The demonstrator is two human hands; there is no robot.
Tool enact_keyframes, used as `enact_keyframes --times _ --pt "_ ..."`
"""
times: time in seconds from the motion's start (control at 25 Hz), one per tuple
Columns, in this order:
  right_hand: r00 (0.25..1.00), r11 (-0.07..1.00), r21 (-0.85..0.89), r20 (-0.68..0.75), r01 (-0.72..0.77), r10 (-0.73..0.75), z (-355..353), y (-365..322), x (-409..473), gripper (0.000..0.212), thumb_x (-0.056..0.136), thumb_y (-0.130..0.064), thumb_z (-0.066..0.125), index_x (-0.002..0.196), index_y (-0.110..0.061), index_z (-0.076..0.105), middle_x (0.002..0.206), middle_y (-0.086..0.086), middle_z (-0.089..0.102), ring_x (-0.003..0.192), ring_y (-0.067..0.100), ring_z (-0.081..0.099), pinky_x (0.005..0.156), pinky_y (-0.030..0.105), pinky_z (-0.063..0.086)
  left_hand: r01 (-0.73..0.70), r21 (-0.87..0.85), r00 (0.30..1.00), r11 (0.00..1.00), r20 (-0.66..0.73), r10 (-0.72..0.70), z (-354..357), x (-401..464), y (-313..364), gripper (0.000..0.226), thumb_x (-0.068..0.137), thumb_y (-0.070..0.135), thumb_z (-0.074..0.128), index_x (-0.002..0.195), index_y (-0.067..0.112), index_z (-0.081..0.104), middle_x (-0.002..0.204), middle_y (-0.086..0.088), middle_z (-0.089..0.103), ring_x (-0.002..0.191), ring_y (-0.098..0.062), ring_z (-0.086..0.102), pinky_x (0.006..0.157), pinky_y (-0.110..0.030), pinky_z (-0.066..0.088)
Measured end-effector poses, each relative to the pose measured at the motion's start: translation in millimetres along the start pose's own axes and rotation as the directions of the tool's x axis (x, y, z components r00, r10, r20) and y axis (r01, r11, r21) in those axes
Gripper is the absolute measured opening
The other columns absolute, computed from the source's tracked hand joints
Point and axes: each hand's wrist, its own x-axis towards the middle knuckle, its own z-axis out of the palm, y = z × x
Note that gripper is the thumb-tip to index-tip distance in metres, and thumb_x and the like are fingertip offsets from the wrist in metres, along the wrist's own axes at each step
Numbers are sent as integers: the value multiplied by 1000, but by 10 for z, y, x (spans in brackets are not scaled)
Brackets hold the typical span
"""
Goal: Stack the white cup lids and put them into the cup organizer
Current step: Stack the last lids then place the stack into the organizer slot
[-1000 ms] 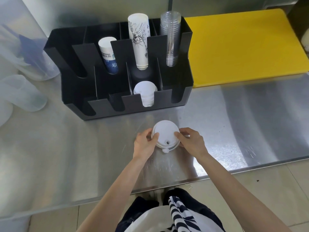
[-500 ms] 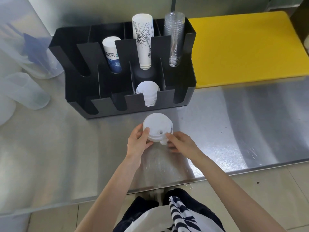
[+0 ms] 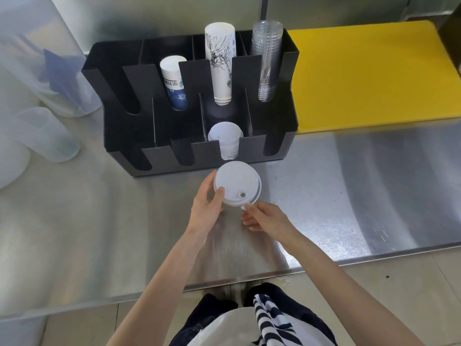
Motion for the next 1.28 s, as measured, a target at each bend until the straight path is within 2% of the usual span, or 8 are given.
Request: enact_keyframes --times 0.24,0.48,0.56,0.68,0.76,0.92,1.0,1.28 --pt "996 995 -28 -10 93 -93 5 -171 41 20 87 -31 54 71 -22 63 72 -4 64 63 3 63 56 9 52 -125 236 992 964 6 127 -132 55 92 64 78 36 64 133 32 33 139 6 45 120 -15 48 95 -30 42" --pt "980 980 -43 5 197 -197 110 -366 157 19 87 -31 54 71 -26 63 71 -6 66 55 -1 63 55 10 53 -291 363 949 885 -7 314 -258 116 223 82 69 35 74 137 29 28 144 7 38 121 -16 46 100 -37 45" --pt "976 975 -38 6 217 -217 141 -396 196 19 87 -31 53 71 -29 63 70 -7 67 56 0 64 53 10 52 -329 379 933 865 -11 360 -292 151 268 81 68 34 74 136 29 31 144 6 39 118 -15 47 98 -31 45" --pt "969 968 -47 -14 246 -247 181 -465 280 19 87 -33 53 70 -32 62 69 -9 67 57 2 65 51 10 51 -369 404 916 837 5 402 -322 238 359 82 69 34 74 136 29 29 141 6 39 109 -10 48 83 -6 39" --pt "959 959 -58 -46 278 -280 211 -524 360 19 87 -34 52 71 -33 61 68 -12 67 58 2 65 50 10 51 -382 434 908 816 10 419 -339 317 429 83 69 34 74 137 28 28 140 5 40 107 -11 49 77 -2 40" --pt "953 956 -37 -68 292 -294 234 -688 533 18 87 -35 51 72 -32 61 57 -20 67 59 0 65 48 8 49 -398 478 896 783 19 444 -385 514 615 85 70 36 72 140 30 23 138 0 42 117 -18 47 99 -39 44" --pt "958 960 -1 -78 278 -278 229 -784 614 19 87 -34 52 72 -30 62 56 -18 67 57 0 65 48 8 49 -411 493 891 767 40 452 -401 616 720 85 71 35 72 140 32 23 140 -1 41 122 -23 44 101 -49 42" --pt "987 975 188 -133 118 -94 208 -1001 795 17 85 -35 55 73 -26 63 71 -6 65 63 6 63 52 11 50 -443 653 852 614 93 515 -301 941 958 77 70 41 70 136 24 34 144 2 40 126 -27 36 104 -46 31"
